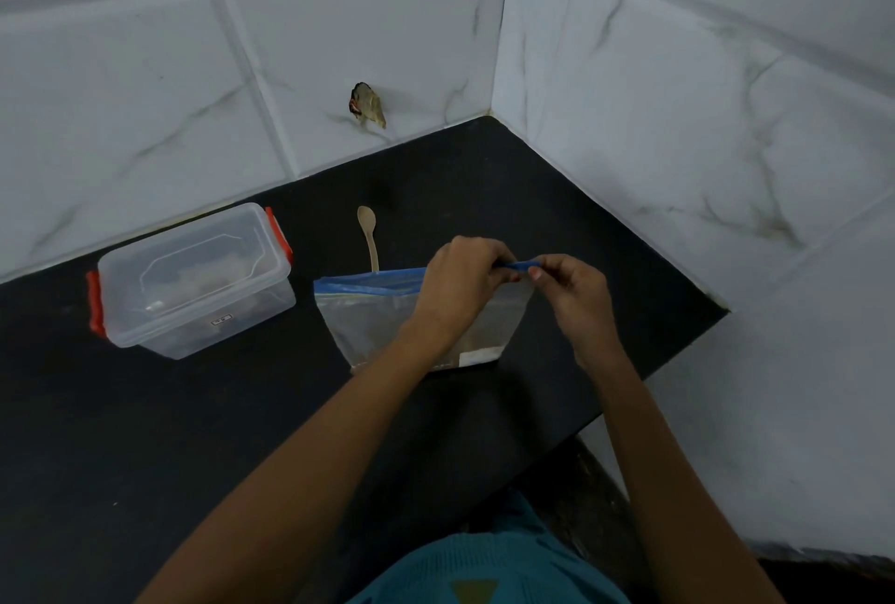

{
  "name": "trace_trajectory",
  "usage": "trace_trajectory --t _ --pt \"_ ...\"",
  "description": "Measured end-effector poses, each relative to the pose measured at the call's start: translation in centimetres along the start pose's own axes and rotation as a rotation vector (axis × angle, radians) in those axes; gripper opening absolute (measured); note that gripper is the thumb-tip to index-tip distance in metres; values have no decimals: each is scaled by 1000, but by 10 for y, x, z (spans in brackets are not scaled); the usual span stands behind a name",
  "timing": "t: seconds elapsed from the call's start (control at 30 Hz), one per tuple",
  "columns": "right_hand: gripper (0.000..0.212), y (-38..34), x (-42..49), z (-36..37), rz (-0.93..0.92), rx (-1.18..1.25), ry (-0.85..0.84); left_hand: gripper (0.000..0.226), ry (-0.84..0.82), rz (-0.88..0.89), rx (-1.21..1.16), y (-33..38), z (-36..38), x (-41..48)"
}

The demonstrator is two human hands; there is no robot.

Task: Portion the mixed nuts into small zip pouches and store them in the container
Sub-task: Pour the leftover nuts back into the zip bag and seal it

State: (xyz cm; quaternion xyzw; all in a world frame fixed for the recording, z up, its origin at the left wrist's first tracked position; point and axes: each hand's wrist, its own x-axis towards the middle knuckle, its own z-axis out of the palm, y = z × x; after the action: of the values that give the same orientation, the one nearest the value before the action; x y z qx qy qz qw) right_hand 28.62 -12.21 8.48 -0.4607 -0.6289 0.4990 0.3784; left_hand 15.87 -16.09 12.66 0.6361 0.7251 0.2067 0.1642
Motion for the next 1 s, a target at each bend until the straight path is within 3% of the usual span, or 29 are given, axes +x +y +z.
trace_trajectory --t 0.23,0.47,0.53,0.7,0.9,1.0 --pt "15 7 4 7 -15 -48 97 36 -40 -27 148 -7 -13 -7" --pt "27 2 1 -5 4 157 -64 14 18 -100 9 -11 -14 -10" --pt "31 1 3 -6 8 83 -129 13 -3 -100 -10 -10 -13 -8" --pt "17 6 5 -1 -31 -100 -64 20 -42 -70 -28 -10 -13 -9" --pt "16 6 7 4 -95 -98 -16 43 -87 -69 -39 -14 -20 -13" --pt "17 7 8 1 -5 -55 -48 33 -54 -78 -20 -20 -25 -14"
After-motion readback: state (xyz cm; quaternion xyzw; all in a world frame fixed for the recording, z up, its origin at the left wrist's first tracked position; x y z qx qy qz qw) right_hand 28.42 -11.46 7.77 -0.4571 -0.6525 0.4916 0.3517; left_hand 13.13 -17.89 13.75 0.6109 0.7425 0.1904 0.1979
